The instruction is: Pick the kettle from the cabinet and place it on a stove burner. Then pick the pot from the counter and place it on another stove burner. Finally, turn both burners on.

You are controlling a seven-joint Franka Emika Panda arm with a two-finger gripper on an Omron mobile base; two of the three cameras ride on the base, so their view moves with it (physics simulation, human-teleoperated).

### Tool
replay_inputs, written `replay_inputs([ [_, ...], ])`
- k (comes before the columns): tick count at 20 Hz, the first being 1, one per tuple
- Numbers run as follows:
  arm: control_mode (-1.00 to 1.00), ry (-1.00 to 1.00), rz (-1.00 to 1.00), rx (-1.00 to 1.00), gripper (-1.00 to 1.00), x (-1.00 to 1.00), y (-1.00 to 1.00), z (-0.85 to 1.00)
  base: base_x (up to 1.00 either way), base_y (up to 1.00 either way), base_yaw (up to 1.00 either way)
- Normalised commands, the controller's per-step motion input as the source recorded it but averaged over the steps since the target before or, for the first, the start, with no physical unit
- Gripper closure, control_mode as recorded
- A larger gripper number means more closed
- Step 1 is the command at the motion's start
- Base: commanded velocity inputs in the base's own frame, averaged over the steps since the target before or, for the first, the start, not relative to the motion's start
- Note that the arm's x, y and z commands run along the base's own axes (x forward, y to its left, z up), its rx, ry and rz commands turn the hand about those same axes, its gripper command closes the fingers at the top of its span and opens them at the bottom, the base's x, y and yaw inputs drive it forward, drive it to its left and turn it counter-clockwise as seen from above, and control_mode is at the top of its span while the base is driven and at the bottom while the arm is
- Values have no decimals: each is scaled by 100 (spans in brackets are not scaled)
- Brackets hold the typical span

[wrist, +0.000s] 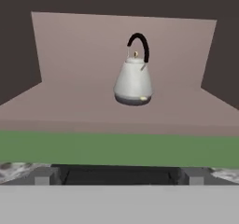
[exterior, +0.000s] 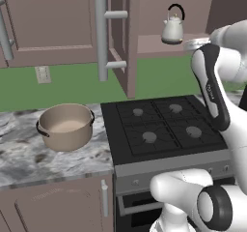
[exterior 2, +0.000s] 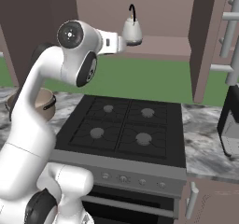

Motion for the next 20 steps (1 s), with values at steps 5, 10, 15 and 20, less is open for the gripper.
replay_inputs([
  [5,-100,-8,0,0,-100,1,-13,33,0,0,0],
  [10,-100,-8,0,0,-100,3,-5,31,0,0,0],
  [15,-100,-5,0,0,-100,9,-1,16,0,0,0],
  [20,-100,-4,-1,0,-100,10,0,2,0,0,0],
])
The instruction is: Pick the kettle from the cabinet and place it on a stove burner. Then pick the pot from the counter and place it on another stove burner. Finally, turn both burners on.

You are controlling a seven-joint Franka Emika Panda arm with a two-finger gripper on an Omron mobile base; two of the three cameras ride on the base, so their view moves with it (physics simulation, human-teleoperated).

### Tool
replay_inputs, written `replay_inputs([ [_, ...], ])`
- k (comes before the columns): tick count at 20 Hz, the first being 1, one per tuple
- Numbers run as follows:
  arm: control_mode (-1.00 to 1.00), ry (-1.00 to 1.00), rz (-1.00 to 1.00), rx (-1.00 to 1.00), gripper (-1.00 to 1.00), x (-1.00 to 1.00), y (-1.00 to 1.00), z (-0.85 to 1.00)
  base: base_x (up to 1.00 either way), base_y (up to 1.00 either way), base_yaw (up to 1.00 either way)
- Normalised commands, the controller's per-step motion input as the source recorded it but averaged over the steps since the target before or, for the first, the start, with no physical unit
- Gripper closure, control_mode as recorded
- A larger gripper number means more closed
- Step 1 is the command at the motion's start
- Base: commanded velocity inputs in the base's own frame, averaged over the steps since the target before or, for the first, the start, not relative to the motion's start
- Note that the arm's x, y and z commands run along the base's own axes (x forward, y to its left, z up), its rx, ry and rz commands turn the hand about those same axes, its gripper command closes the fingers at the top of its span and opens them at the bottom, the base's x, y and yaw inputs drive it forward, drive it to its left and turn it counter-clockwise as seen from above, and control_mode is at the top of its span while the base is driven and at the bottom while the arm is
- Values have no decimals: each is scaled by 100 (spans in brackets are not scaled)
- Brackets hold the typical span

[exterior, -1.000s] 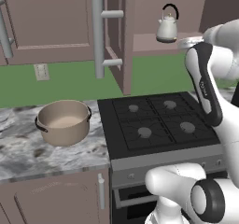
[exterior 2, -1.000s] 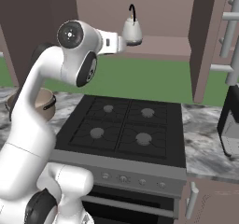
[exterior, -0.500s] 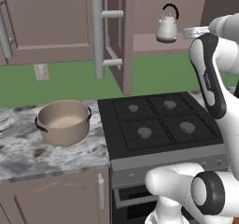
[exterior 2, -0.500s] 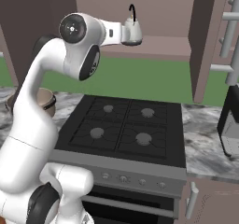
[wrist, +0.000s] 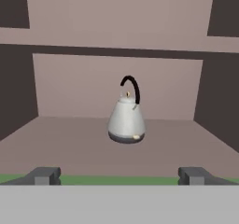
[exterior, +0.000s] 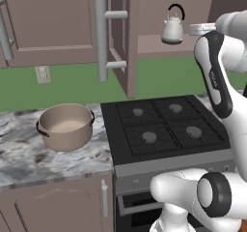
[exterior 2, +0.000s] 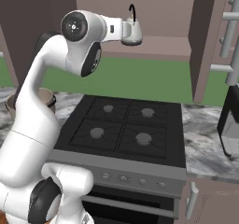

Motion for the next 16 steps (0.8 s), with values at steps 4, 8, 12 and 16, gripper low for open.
replay_inputs([
  [4,-100,0,0,0,-100,0,0,0,0,0,0],
  [8,-100,-4,0,0,-100,0,0,0,0,0,0],
  [12,-100,-13,0,1,-100,0,0,0,0,0,0],
  [16,-100,-12,0,1,-100,0,0,0,0,0,0],
])
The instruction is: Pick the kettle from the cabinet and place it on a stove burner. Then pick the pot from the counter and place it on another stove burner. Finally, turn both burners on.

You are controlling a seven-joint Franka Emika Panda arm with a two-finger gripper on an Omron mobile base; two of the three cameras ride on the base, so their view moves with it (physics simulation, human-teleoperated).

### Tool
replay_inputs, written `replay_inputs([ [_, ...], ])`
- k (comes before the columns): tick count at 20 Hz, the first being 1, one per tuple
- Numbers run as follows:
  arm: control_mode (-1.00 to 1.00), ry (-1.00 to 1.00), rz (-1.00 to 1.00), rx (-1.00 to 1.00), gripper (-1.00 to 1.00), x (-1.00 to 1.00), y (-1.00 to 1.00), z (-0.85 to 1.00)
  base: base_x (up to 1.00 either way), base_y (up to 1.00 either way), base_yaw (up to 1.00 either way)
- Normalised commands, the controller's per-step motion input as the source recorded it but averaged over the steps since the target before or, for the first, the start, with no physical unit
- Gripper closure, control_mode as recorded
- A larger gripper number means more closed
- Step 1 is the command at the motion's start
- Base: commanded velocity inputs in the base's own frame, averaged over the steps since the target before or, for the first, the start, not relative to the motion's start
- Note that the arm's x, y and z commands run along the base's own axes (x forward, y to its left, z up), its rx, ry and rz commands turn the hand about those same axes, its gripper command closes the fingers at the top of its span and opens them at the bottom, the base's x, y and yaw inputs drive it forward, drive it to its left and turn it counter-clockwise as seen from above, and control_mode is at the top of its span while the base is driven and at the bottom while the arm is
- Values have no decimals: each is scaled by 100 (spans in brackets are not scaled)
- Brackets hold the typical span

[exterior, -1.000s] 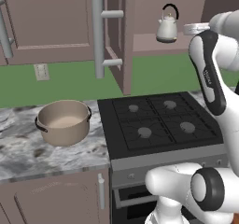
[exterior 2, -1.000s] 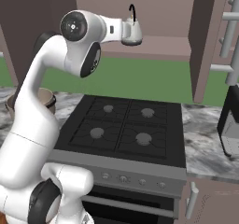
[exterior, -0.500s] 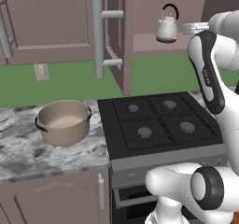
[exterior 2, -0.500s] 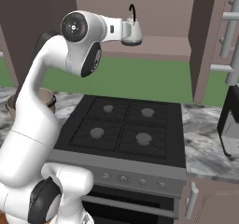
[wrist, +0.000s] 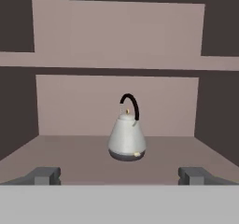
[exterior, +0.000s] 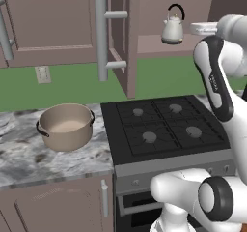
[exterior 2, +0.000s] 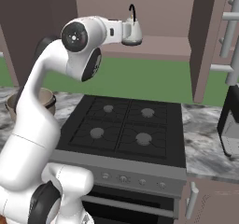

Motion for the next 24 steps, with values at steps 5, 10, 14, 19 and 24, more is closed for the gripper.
replay_inputs([
  [5,-100,-3,0,0,-100,0,0,0,0,0,0],
  [10,-100,0,0,0,-100,3,0,0,0,0,0],
  [14,-100,0,0,0,-100,15,0,0,0,0,0],
  [19,-100,0,0,0,-100,30,0,0,0,0,0],
  [24,-100,0,1,0,-100,35,-3,0,0,0,0],
])
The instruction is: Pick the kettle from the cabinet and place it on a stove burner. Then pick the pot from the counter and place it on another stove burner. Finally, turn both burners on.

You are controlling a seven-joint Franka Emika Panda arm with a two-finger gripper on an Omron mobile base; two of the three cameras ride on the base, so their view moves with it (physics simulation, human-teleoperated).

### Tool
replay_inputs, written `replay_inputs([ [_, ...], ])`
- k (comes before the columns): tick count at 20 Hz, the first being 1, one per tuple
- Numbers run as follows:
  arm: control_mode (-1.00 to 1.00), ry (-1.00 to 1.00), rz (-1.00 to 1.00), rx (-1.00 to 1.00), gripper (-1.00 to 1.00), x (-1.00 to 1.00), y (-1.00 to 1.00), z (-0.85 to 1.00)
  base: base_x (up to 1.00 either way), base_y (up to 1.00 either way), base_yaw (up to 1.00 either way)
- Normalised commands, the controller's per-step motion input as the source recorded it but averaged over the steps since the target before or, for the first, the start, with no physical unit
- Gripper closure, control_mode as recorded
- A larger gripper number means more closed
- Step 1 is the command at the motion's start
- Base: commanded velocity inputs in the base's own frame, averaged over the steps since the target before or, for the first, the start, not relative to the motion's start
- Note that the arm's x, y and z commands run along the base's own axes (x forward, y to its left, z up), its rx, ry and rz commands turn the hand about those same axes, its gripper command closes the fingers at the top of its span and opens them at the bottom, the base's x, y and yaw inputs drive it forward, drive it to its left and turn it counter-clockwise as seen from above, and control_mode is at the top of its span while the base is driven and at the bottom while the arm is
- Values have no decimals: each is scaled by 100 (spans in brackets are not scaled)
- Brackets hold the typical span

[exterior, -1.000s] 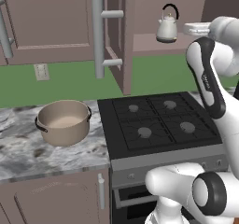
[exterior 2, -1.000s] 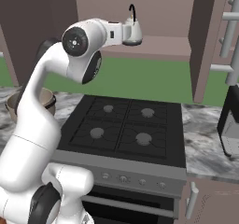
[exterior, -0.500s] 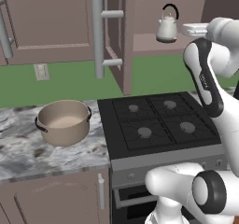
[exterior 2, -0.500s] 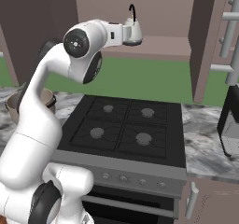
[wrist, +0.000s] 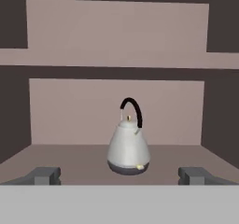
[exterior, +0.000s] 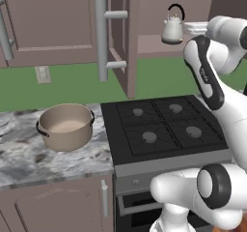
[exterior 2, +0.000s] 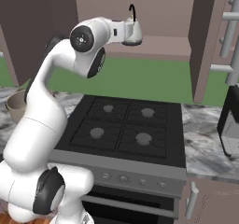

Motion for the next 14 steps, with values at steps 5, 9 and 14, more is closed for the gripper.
replay_inputs([
  [5,-100,0,3,0,-100,35,-6,0,0,0,0],
  [9,-100,0,4,0,-100,34,-13,0,0,0,0],
  [14,-100,0,5,0,-100,34,-21,0,0,0,0],
])
